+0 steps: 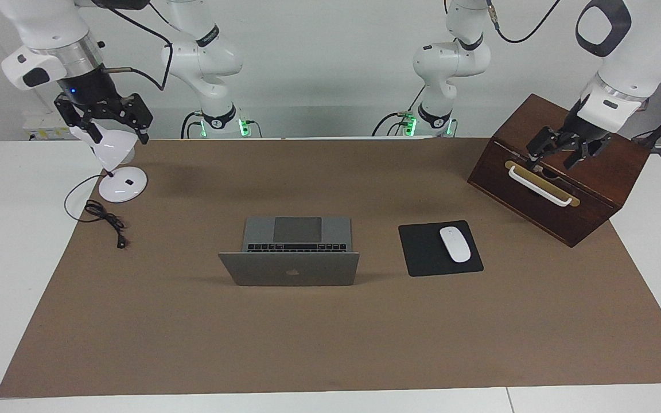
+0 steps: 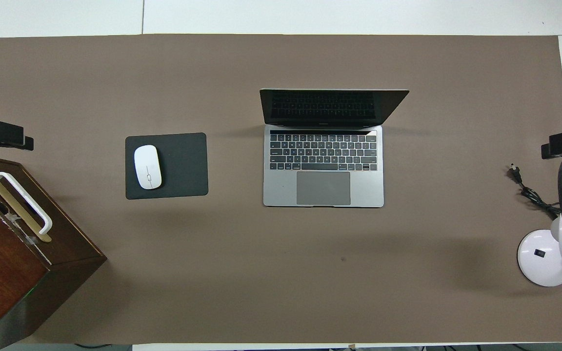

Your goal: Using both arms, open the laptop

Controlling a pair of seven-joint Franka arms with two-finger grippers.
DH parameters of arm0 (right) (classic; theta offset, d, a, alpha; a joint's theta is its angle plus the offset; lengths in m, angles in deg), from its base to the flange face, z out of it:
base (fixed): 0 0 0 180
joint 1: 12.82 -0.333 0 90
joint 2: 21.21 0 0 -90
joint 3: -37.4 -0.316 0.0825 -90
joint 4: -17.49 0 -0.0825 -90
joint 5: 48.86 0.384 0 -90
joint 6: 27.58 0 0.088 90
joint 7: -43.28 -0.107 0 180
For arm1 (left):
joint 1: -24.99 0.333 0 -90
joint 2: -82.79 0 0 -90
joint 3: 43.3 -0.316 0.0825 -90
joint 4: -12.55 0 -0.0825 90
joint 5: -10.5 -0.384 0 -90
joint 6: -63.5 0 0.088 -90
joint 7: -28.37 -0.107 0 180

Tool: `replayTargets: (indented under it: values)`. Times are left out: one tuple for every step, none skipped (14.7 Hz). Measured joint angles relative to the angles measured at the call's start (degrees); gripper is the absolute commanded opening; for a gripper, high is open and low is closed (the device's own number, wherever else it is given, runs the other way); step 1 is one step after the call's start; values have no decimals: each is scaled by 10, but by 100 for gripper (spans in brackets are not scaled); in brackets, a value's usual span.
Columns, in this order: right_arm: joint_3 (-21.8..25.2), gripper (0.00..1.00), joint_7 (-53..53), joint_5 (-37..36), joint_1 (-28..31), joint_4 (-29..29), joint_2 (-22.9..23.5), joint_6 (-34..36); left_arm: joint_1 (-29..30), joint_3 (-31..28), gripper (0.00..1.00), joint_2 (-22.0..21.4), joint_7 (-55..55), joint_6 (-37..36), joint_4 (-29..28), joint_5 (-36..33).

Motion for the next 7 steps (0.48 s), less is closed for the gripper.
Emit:
replayTargets:
  values:
    - [-2, 100, 0, 0, 1, 0, 0, 0, 0, 0, 100, 0, 0, 0, 0, 0]
    - [-2, 100, 0, 0, 2, 0, 0, 2, 0, 0, 100, 0, 0, 0, 0, 0]
    - [-4, 100, 0, 0, 4, 1, 0, 6, 0, 0, 100, 0, 0, 0, 0, 0]
    - [-5, 100, 0, 0, 5, 1, 0, 8, 0, 0, 100, 0, 0, 0, 0, 0]
    - [-6, 100, 0, 0, 6, 1, 0, 9, 0, 0, 100, 0, 0, 0, 0, 0]
    - [-7, 100, 0, 0, 6, 1, 0, 9, 0, 0, 100, 0, 0, 0, 0, 0]
    - [-8, 100, 0, 0, 6, 1, 0, 9, 0, 0, 100, 0, 0, 0, 0, 0]
